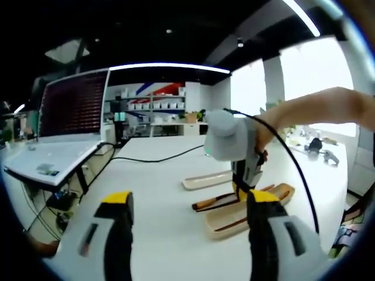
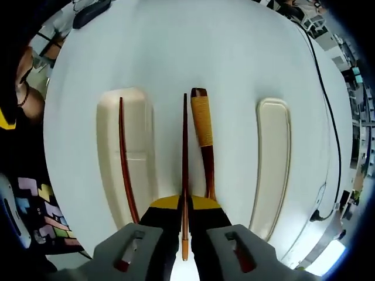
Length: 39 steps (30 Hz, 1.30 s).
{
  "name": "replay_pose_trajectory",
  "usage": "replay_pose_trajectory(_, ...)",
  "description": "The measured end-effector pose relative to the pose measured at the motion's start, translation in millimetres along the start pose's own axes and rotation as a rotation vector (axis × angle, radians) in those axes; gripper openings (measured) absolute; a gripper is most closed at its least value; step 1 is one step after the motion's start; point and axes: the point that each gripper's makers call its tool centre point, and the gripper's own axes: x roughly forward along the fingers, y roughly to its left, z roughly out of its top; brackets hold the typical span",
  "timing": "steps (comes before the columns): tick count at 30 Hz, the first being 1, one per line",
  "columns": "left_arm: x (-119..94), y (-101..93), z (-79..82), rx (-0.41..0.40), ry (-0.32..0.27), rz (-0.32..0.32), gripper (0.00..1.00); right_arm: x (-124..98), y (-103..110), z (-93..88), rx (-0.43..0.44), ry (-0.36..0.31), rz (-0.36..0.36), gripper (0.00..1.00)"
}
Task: Arrange the utensils inside the cutlery case until each visible utensil rests in its matching compartment.
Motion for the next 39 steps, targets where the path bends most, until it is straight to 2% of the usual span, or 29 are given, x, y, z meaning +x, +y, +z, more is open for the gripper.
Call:
replay_pose_trajectory(2,0,-0.7,-1.2,0.002,0.004,0.001,0.84,-3,-4,3.0,-0.001,-0.021,-0.031,0.01)
replay_pose_trajectory(4,-1,-1.9,-0.9,0.001,0.003,-0.004,0.84,-9,-3,-1.8,0.024,-0.005,-0.003,0.01)
replay_pose_trajectory(12,-1,-3.6,-0.6,0.012,0.003,-0.01,0.88,-33,-11,-13.4,0.036,0.012,-0.034,0.01)
replay_pose_trajectory(16,0,-4.3,-1.4,0.04,0.009,-0.003,0.99,-44,-13,-18.1,0.058,0.011,-0.057,0.01)
replay_pose_trajectory(23,-3,-2.2,1.7,0.044,-0.011,0.013,1.0,-60,-12,-26.8,0.059,0.022,-0.082,0.01)
replay_pose_trajectory(30,-5,-1.6,4.9,0.029,-0.024,0.003,1.0,-73,3,-32.0,0.064,0.024,-0.075,0.01)
replay_pose_trajectory(33,-7,2.4,6.3,0.011,-0.035,0.02,1.0,-77,9,-32.3,0.064,0.02,-0.078,0.01)
replay_pose_trajectory(39,-9,4.2,6.8,0.014,-0.036,0.024,1.0,-83,21,-25.6,0.06,-0.02,-0.085,0.01)
